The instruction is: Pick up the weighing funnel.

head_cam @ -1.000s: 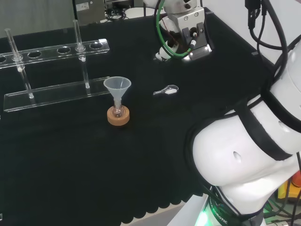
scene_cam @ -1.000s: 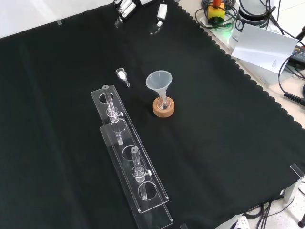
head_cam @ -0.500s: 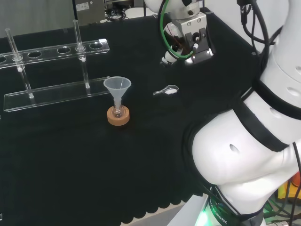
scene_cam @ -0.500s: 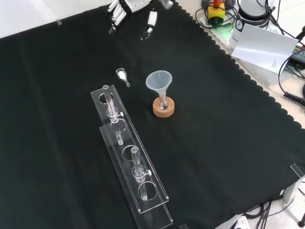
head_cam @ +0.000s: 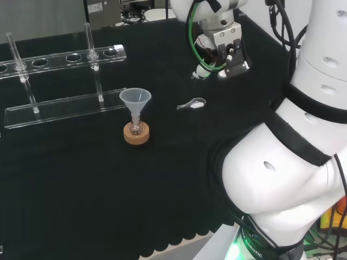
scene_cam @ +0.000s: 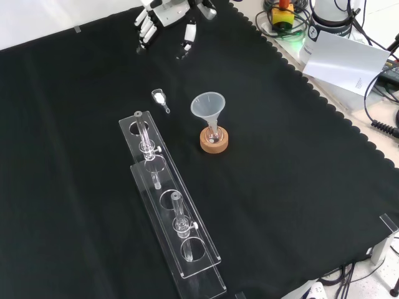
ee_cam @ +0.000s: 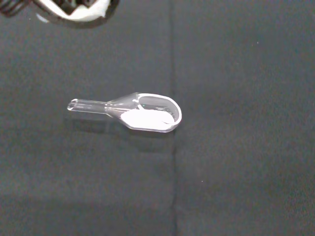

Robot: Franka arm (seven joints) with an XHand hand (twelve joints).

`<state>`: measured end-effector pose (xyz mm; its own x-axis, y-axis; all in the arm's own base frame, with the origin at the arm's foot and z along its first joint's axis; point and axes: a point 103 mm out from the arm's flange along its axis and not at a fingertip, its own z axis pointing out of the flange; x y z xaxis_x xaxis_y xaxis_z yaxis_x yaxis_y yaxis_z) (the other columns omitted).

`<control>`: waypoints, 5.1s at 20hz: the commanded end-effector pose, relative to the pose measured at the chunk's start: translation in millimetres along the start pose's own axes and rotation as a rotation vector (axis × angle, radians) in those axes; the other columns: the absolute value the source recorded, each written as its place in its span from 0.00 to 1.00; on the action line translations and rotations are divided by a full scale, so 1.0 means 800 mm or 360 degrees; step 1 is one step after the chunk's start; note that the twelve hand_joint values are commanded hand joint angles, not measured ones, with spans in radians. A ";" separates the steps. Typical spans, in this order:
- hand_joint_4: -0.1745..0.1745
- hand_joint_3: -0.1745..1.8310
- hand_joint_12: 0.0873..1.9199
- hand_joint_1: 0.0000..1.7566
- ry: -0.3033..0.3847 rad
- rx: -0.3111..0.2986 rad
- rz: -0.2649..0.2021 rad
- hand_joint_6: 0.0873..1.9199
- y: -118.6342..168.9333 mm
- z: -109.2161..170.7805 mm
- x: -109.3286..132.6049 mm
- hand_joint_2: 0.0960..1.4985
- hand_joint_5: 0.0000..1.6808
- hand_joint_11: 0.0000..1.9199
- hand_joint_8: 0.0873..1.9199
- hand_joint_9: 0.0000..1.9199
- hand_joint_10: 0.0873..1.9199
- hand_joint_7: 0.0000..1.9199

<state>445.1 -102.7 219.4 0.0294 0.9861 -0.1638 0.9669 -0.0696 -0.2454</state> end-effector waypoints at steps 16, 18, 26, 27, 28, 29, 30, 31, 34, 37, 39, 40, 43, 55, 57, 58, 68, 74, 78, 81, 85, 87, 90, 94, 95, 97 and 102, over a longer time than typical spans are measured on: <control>0.32 0.36 0.66 0.45 0.0085 0.0162 -0.0095 0.00 0.076 0.130 -0.001 0.40 0.31 0.22 0.34 0.35 0.25 0.25; 0.32 0.36 0.66 0.46 0.0084 0.0171 -0.0091 0.00 0.077 0.134 0.000 0.40 0.31 0.22 0.34 0.35 0.25 0.25; 0.32 0.36 0.66 0.47 0.0116 0.0162 -0.0105 0.00 0.077 0.148 -0.009 0.40 0.32 0.22 0.35 0.36 0.26 0.28; 0.32 0.36 0.66 0.47 0.0107 0.0158 -0.0106 0.00 0.076 0.150 -0.005 0.40 0.32 0.22 0.35 0.36 0.26 0.28; 0.32 0.36 0.66 0.48 0.0105 0.0156 -0.0110 0.00 0.076 0.151 -0.001 0.40 0.32 0.23 0.35 0.36 0.26 0.28; 0.33 0.36 0.66 0.48 0.0130 0.0158 -0.0120 0.00 0.076 0.151 -0.009 0.39 0.32 0.23 0.35 0.37 0.26 0.28; 0.33 0.36 0.66 0.48 0.0137 0.0159 -0.0124 0.00 0.076 0.152 -0.011 0.39 0.32 0.23 0.35 0.37 0.26 0.28; 0.33 0.36 0.66 0.49 0.0131 0.0162 -0.0126 0.00 0.077 0.153 -0.010 0.39 0.32 0.23 0.35 0.37 0.26 0.28; 0.33 0.36 0.66 0.49 0.0119 0.0134 -0.0158 0.00 0.079 0.160 -0.006 0.39 0.33 0.23 0.35 0.37 0.26 0.29; 0.33 0.36 0.66 0.49 0.0052 0.0156 -0.0108 0.00 0.083 0.169 -0.007 0.39 0.33 0.23 0.35 0.37 0.26 0.29; 0.33 0.37 0.66 0.50 0.0066 0.0165 -0.0131 0.00 0.084 0.169 0.004 0.39 0.33 0.23 0.35 0.37 0.26 0.29; 0.34 0.37 0.66 0.50 -0.0025 0.0139 -0.0075 0.00 0.083 0.168 0.017 0.39 0.33 0.23 0.35 0.37 0.26 0.29; 0.34 0.37 0.66 0.50 -0.0004 0.0142 -0.0074 0.00 0.081 0.169 0.029 0.39 0.33 0.23 0.35 0.37 0.26 0.29; 0.37 0.37 0.66 0.51 0.0104 0.0157 -0.0190 0.00 0.083 0.175 0.004 0.38 0.35 0.23 0.35 0.39 0.26 0.32; 0.37 0.37 0.66 0.52 0.0108 0.0150 -0.0201 0.01 0.084 0.175 0.006 0.38 0.36 0.23 0.35 0.39 0.25 0.32; 0.38 0.37 0.66 0.52 0.0115 0.0147 -0.0211 0.01 0.083 0.175 0.004 0.38 0.36 0.23 0.35 0.38 0.25 0.32; 0.41 0.38 0.65 0.54 0.0127 0.0119 -0.0245 0.02 0.084 0.178 -0.003 0.37 0.36 0.23 0.34 0.37 0.24 0.31; 0.45 0.39 0.65 0.55 0.0092 0.0083 -0.0277 0.03 0.082 0.171 0.007 0.37 0.39 0.23 0.34 0.37 0.24 0.31; 0.50 0.40 0.65 0.55 0.0083 0.0062 -0.0284 0.15 0.084 0.172 0.002 0.36 0.39 0.23 0.33 0.39 0.23 0.33; 0.52 0.41 0.65 0.56 0.0087 0.0076 -0.0285 0.27 0.085 0.172 -0.002 0.36 0.36 0.23 0.33 0.39 0.23 0.34; 0.52 0.41 0.65 0.56 0.0105 0.0074 -0.0288 0.31 0.085 0.172 -0.001 0.36 0.35 0.23 0.33 0.40 0.23 0.34; 0.52 0.41 0.65 0.56 0.0098 0.0076 -0.0278 0.32 0.086 0.172 -0.002 0.36 0.35 0.23 0.33 0.40 0.23 0.34; 0.52 0.41 0.65 0.56 0.0074 0.0076 -0.0291 0.32 0.087 0.173 0.008 0.36 0.35 0.23 0.33 0.40 0.23 0.34; 0.53 0.41 0.65 0.56 0.0080 0.0071 -0.0314 0.33 0.090 0.173 0.022 0.36 0.35 0.23 0.33 0.40 0.23 0.34; 0.53 0.41 0.65 0.56 0.0085 0.0072 -0.0321 0.33 0.090 0.172 0.024 0.36 0.35 0.23 0.33 0.40 0.23 0.34; 0.53 0.41 0.65 0.56 0.0091 0.0072 -0.0319 0.33 0.089 0.174 0.023 0.36 0.35 0.23 0.33 0.39 0.23 0.34; 0.53 0.41 0.65 0.56 0.0110 0.0068 -0.0326 0.33 0.091 0.175 0.008 0.36 0.35 0.23 0.33 0.39 0.23 0.34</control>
<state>479.9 -115.0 66.7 -0.1437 0.9883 -0.0503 0.9432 0.1214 -0.3093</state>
